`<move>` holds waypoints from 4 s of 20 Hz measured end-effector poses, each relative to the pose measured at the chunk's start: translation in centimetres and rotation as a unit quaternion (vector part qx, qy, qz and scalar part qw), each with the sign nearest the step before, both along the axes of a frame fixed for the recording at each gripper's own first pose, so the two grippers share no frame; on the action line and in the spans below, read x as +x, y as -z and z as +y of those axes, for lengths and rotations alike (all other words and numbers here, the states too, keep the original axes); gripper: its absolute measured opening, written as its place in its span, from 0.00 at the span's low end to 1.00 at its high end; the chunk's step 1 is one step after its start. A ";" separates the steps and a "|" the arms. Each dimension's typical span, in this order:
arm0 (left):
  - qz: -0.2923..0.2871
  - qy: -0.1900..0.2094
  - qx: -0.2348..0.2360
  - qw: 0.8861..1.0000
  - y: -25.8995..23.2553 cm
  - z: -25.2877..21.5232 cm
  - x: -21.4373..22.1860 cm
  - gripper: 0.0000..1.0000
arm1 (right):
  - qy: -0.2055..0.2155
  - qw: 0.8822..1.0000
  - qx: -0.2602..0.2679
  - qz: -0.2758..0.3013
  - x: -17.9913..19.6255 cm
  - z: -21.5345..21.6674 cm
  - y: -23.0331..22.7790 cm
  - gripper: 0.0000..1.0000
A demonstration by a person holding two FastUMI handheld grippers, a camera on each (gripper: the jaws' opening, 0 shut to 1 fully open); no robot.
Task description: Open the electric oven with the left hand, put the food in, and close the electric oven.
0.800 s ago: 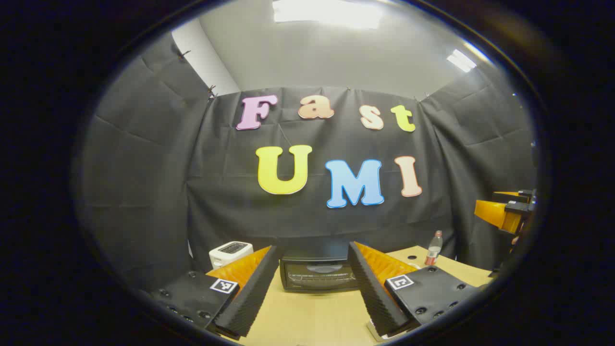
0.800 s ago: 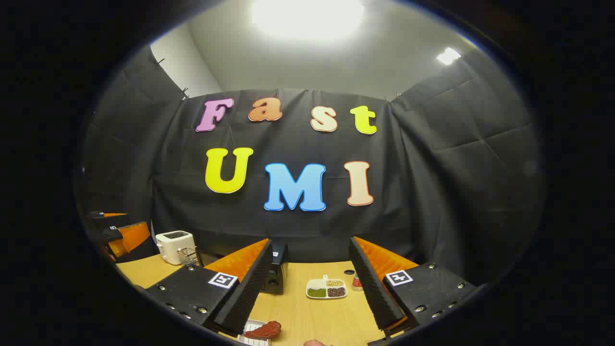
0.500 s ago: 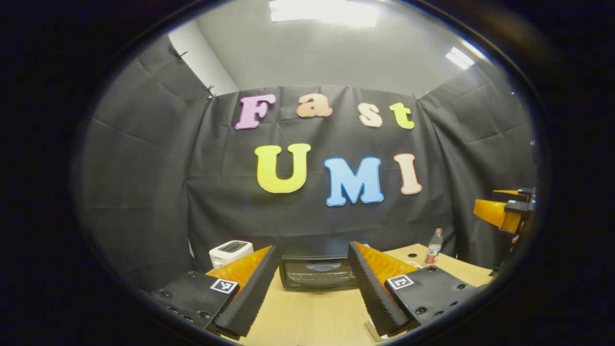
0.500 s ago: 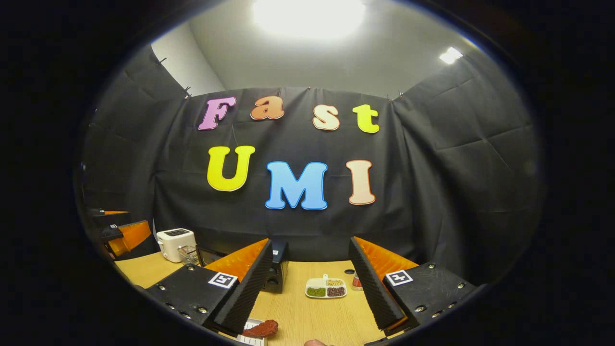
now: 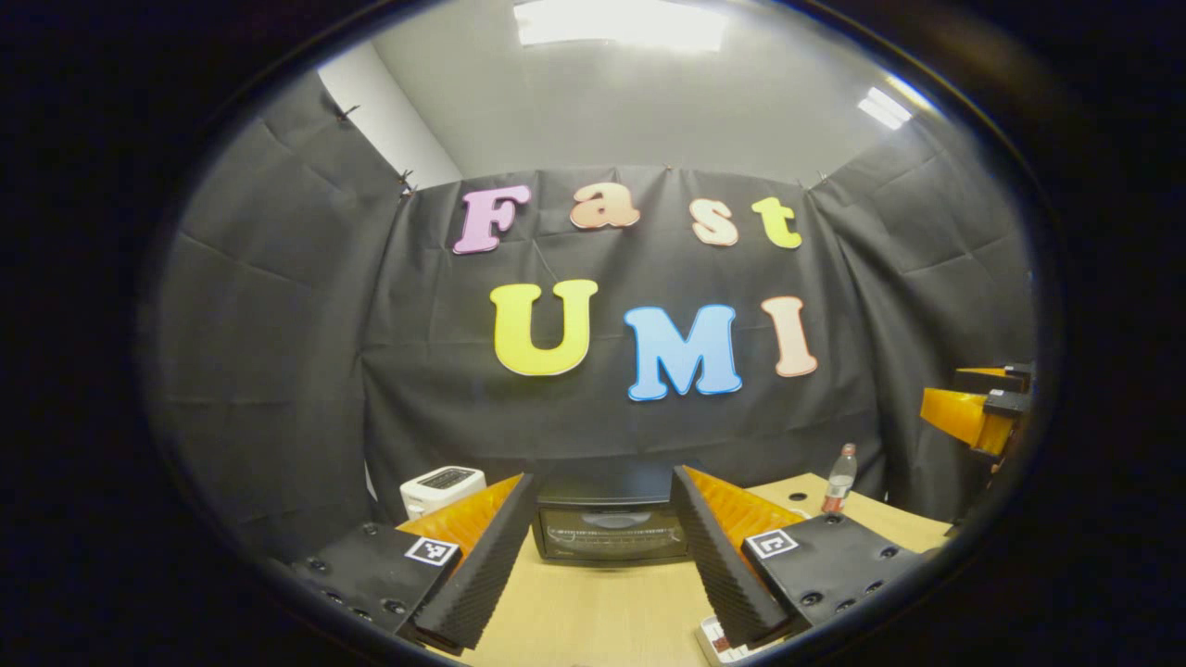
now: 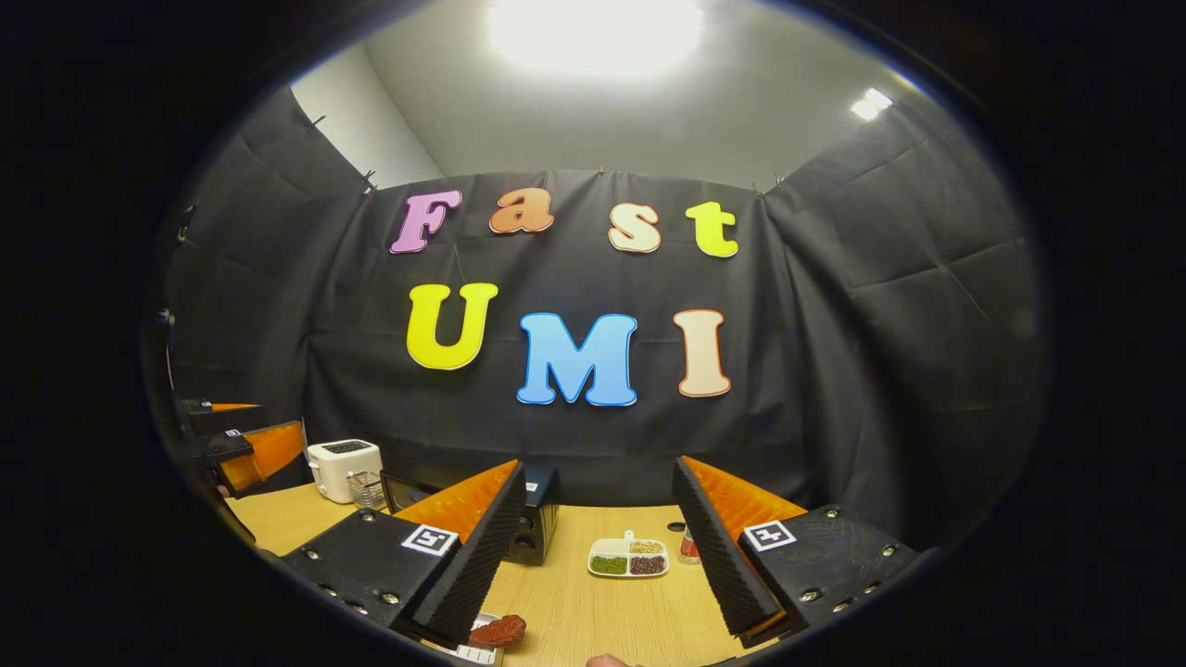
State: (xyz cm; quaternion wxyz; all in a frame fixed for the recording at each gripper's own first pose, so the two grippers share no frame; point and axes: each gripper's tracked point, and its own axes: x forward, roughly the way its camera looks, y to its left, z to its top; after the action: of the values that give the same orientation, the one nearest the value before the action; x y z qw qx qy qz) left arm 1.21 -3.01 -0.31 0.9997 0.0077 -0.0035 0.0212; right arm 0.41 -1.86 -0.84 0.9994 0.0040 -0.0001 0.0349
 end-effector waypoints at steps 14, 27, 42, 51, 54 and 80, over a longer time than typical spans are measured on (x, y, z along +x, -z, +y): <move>0.011 0.022 0.009 1.000 4.0 -0.2 12.2 1.00 | 0.023 1.000 0.005 0.001 2.1 -0.3 -0.2 0.96; 0.085 0.078 0.005 0.993 15.2 -1.7 24.3 0.97 | 0.129 0.991 -0.017 0.035 3.3 -1.2 1.4 0.96; 0.128 0.073 0.019 0.989 22.7 -2.5 29.2 1.00 | 0.169 0.983 -0.046 0.049 2.7 -1.6 1.7 0.92; 0.135 0.059 0.004 0.989 23.2 -2.4 25.1 0.95 | 0.137 0.989 -0.030 0.049 3.4 -1.0 2.0 0.96; 0.141 0.057 0.005 0.988 23.6 -2.4 23.5 1.00 | 0.126 0.990 -0.027 0.049 3.4 -0.9 2.2 0.96; 0.235 0.017 0.000 0.972 33.0 -2.3 13.8 0.96 | 0.064 0.993 -0.019 0.099 0.4 -2.1 5.3 0.96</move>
State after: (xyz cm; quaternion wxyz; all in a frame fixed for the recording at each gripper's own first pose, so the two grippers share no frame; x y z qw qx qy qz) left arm 15.01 -5.30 -33.34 0.9727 0.0122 0.2318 0.0018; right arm 0.81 -3.95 -6.17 0.9945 -0.0120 0.0994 -0.0298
